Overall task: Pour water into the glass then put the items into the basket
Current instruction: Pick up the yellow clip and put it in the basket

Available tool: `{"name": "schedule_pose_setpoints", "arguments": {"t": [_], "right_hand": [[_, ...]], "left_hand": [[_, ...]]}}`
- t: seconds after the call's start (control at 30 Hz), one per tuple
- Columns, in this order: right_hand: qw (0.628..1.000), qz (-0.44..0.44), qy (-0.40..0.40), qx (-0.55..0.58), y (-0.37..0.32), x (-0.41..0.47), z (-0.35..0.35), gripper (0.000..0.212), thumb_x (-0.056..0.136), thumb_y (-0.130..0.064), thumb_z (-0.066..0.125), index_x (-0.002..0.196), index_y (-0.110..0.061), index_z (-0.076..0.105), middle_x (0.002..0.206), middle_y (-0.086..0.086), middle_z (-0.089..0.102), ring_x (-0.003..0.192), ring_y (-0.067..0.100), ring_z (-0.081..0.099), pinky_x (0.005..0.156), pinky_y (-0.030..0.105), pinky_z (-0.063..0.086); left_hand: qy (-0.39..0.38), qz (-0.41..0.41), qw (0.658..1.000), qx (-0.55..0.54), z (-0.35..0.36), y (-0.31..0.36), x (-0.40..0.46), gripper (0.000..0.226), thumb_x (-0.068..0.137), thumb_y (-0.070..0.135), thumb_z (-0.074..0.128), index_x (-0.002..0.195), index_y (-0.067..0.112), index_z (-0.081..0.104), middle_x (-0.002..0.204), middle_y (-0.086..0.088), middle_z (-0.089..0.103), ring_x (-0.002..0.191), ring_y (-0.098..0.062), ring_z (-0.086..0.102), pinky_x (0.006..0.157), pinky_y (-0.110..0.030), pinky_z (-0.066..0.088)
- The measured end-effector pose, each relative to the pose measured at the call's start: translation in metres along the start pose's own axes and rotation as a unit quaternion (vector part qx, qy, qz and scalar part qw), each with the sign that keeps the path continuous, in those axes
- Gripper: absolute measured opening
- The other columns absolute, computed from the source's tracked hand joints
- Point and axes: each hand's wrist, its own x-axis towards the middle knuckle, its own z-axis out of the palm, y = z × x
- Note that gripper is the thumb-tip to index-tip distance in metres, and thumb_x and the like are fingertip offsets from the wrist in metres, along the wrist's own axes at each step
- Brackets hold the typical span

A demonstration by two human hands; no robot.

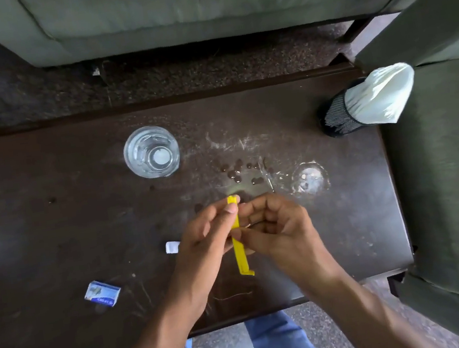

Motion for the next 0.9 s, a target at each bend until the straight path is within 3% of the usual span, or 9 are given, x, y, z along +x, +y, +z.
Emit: {"name": "schedule_pose_setpoints", "arguments": {"t": [0.07,0.13,0.23,0.33,0.43,0.53,0.67,0.77,0.9], "right_hand": [[0.999,0.000,-0.028,0.027,-0.002,-0.002,0.020,0.023,0.077,0.001,0.086,0.094,-0.011,0.075,0.083,0.005,0.079,0.077,0.019,0.075,0.070,0.035,0.063],[0.997,0.006,-0.056,0.060,-0.003,-0.002,0.038,0.019,0.077,-0.005,0.082,0.093,-0.013,0.078,0.086,0.009,0.080,0.080,0.020,0.076,0.071,0.032,0.064],[0.994,0.011,-0.077,0.073,0.001,0.000,0.057,0.015,0.086,-0.005,0.078,0.093,-0.017,0.081,0.089,0.009,0.082,0.081,0.022,0.079,0.078,0.038,0.067],[0.991,-0.066,-0.035,-0.114,0.011,0.006,0.067,0.014,0.097,-0.010,0.073,0.092,-0.022,0.079,0.086,-0.003,0.083,0.077,0.014,0.078,0.075,0.036,0.064],[0.927,-0.146,-0.004,-0.345,0.019,0.015,0.074,0.008,0.091,-0.015,0.074,0.096,-0.022,0.075,0.086,-0.010,0.077,0.078,0.011,0.074,0.073,0.037,0.063],[0.813,-0.147,-0.084,-0.557,0.025,0.023,0.084,0.036,0.091,-0.029,0.076,0.125,-0.028,0.066,0.120,-0.005,0.069,0.107,0.023,0.068,0.086,0.039,0.060],[0.723,-0.140,-0.147,-0.661,0.038,0.028,0.101,0.064,0.094,-0.033,0.070,0.153,-0.037,0.044,0.144,-0.003,0.052,0.130,0.025,0.054,0.101,0.040,0.054],[0.692,-0.141,-0.119,-0.698,0.045,0.031,0.111,0.059,0.089,-0.021,0.074,0.142,-0.036,0.054,0.138,-0.001,0.056,0.127,0.027,0.059,0.098,0.042,0.057],[0.666,-0.130,-0.062,-0.732,0.047,0.032,0.124,0.035,0.084,-0.018,0.080,0.112,-0.032,0.064,0.112,0.000,0.069,0.098,0.030,0.071,0.074,0.039,0.058]], "left_hand": [[0.017,-0.012,0.999,-0.030,-0.011,0.002,-0.004,0.034,0.099,0.038,0.065,0.123,0.021,0.083,0.117,-0.016,0.084,0.121,-0.039,0.076,0.074,-0.028,0.066],[0.029,-0.006,0.998,-0.046,-0.023,0.003,-0.007,0.031,0.105,0.034,0.060,0.120,0.020,0.083,0.115,-0.014,0.086,0.121,-0.045,0.075,0.080,-0.037,0.065],[0.065,0.016,0.995,-0.075,-0.042,0.006,-0.014,0.036,0.100,0.038,0.060,0.119,0.016,0.082,0.111,-0.010,0.087,0.103,-0.032,0.082,0.073,-0.032,0.067],[0.113,0.051,0.986,-0.111,-0.064,0.008,-0.017,0.030,0.109,0.030,0.057,0.123,0.015,0.078,0.109,-0.010,0.087,0.096,-0.019,0.085,0.073,-0.027,0.068],[0.177,0.083,0.977,-0.082,-0.087,0.008,-0.018,0.025,0.115,0.026,0.053,0.124,0.019,0.075,0.106,-0.007,0.087,0.093,-0.022,0.086,0.078,-0.030,0.070],[0.210,0.110,0.970,-0.057,-0.112,0.008,-0.020,0.024,0.117,0.024,0.053,0.121,0.022,0.076,0.100,-0.005,0.087,0.077,-0.017,0.082,0.067,-0.027,0.067],[0.223,0.144,0.964,-0.011,-0.140,0.004,-0.023,0.020,0.116,0.030,0.058,0.118,0.033,0.078,0.094,-0.001,0.085,0.062,-0.007,0.068,0.058,-0.021,0.057],[0.220,0.149,0.964,0.010,-0.158,0.003,-0.025,0.023,0.107,0.043,0.059,0.119,0.037,0.078,0.089,0.003,0.083,0.057,-0.002,0.059,0.053,-0.018,0.050],[0.220,0.141,0.965,0.029,-0.180,-0.002,-0.029,0.027,0.101,0.044,0.060,0.119,0.037,0.078,0.085,0.006,0.081,0.056,-0.002,0.055,0.055,-0.019,0.047]]}}
